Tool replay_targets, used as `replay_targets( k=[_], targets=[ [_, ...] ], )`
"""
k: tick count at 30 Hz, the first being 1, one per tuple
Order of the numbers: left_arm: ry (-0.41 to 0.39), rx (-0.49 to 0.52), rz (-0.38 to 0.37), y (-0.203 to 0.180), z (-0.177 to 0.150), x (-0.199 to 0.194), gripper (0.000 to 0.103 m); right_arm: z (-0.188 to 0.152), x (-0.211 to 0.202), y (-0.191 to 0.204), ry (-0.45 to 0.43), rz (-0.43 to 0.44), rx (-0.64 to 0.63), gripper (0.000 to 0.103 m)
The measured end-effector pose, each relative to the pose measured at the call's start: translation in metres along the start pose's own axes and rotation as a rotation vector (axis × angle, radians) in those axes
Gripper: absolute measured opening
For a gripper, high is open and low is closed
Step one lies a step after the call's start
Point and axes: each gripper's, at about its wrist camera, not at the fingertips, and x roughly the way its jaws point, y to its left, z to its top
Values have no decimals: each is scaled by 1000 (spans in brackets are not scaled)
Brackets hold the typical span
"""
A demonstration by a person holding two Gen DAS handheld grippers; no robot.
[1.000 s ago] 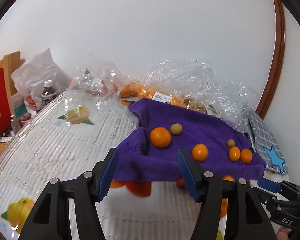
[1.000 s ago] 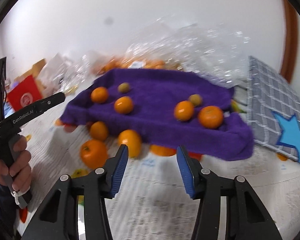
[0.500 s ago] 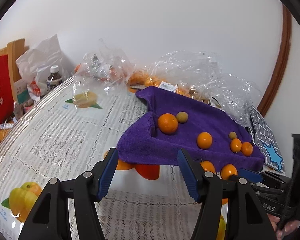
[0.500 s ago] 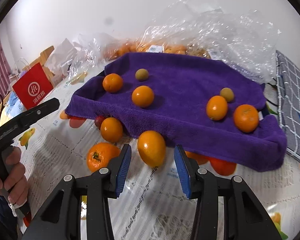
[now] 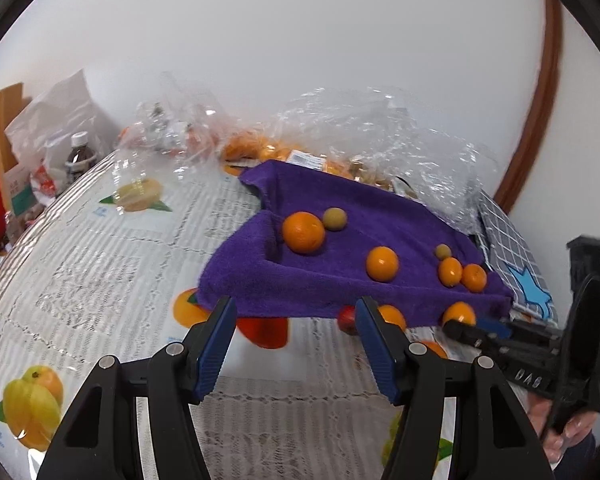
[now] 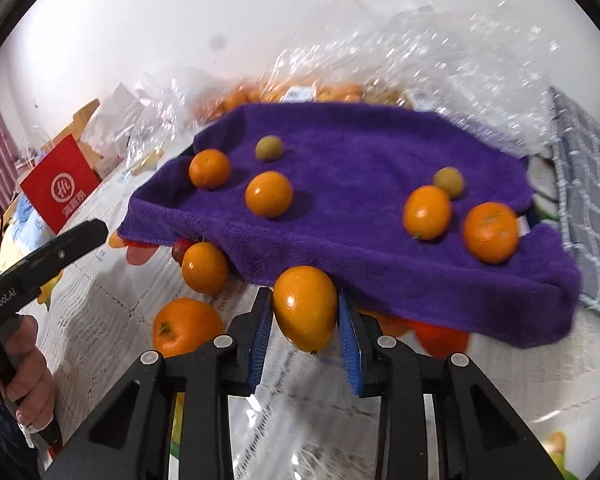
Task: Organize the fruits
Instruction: 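Grasp a yellow-orange fruit with the right gripper while the left gripper grasps a small red fruit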
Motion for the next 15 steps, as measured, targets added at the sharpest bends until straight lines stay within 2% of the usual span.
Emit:
replay_targets(
  k=[4, 8, 12, 15],
  targets=[
    [51, 42, -50, -9, -3, 7, 59, -8, -20, -13, -41, -68, -13, 32],
    [109, 84, -70, -19, -5, 17, 59, -23, -29, -34, -29, -119, -7, 32],
    [201, 103, -50, -25, -5, 37, 43, -36, -37, -49, -30, -140, 23, 32],
    [206, 119, -42, -30, -4, 42, 41, -37, -42, -55, -50, -124, 60, 32]
  ],
)
